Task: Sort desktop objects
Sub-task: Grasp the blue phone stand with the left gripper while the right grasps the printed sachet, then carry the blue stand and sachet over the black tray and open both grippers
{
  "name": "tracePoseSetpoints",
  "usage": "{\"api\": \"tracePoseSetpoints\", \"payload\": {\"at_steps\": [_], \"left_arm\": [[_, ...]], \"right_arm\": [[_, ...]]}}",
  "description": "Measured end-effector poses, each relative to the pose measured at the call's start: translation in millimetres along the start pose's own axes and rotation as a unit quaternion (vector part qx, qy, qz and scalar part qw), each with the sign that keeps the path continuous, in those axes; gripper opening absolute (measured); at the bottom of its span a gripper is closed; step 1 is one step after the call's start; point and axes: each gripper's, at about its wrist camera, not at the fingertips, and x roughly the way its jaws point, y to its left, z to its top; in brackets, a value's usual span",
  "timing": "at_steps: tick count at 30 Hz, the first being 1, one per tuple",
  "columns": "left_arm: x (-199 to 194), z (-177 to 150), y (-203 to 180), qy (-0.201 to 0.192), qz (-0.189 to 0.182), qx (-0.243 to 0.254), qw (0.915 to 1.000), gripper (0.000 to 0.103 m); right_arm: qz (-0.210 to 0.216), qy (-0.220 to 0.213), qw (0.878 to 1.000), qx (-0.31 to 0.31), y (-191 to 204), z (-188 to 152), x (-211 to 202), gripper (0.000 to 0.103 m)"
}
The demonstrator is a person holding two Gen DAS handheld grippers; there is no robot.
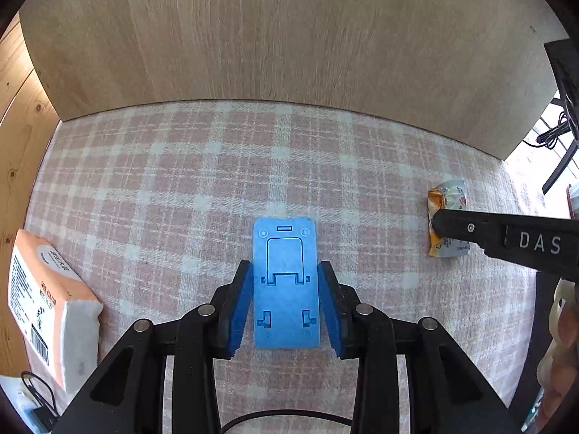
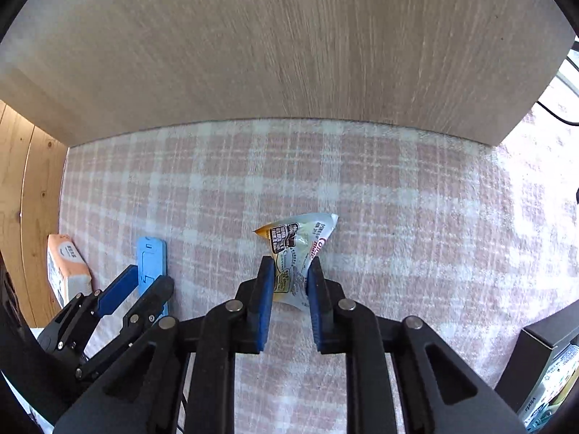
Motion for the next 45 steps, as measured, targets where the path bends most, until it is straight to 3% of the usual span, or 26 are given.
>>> {"api": "tracePoseSetpoints", "payload": {"at_steps": [12, 18, 23, 25, 27, 31, 32, 38, 45], "left_arm": [[-25, -34, -3, 0.001, -0.004, 0.0, 1.0, 0.034], [-51, -46, -47, -0.014, -0.019, 0.044, 0.9988, 0.034], [-70, -45, -100, -0.023, -0.052, 0.092, 0.9941, 0.034], [-82, -51, -127, -0.026, -0.065, 0.114, 0.991, 0.034], [-100, -43, -182, -0.029, -0.078, 0.141, 0.9866, 0.034], [-127, -64, -238, -0.036, -0.102, 0.198, 0.9741, 0.034], [-133, -71, -250, -0.036, -0.108, 0.213, 0.9703, 0.034], [-158, -121, -315, -0.021, -0.142, 0.292, 0.9457, 0.034], [-171, -164, -372, -0.001, -0.163, 0.353, 0.9213, 0.034]], "right_arm": [[0.018, -0.024, 0.999, -0.017, -12, -91, -47, 0.014], [0.029, -0.05, 0.998, 0.003, -68, -132, -91, 0.014], [0.028, -0.072, 0.996, 0.036, -148, -134, -135, 0.014], [0.024, -0.082, 0.995, 0.047, -177, -121, -157, 0.014], [0.009, -0.096, 0.993, 0.061, -203, -124, -176, 0.014], [-0.008, -0.109, 0.99, 0.094, -253, -144, -205, 0.014], [-0.011, -0.111, 0.989, 0.1, -265, -159, -210, 0.014], [-0.027, -0.121, 0.982, 0.141, -314, -173, -249, 0.015], [-0.039, -0.125, 0.974, 0.185, -359, -186, -250, 0.015]]}}
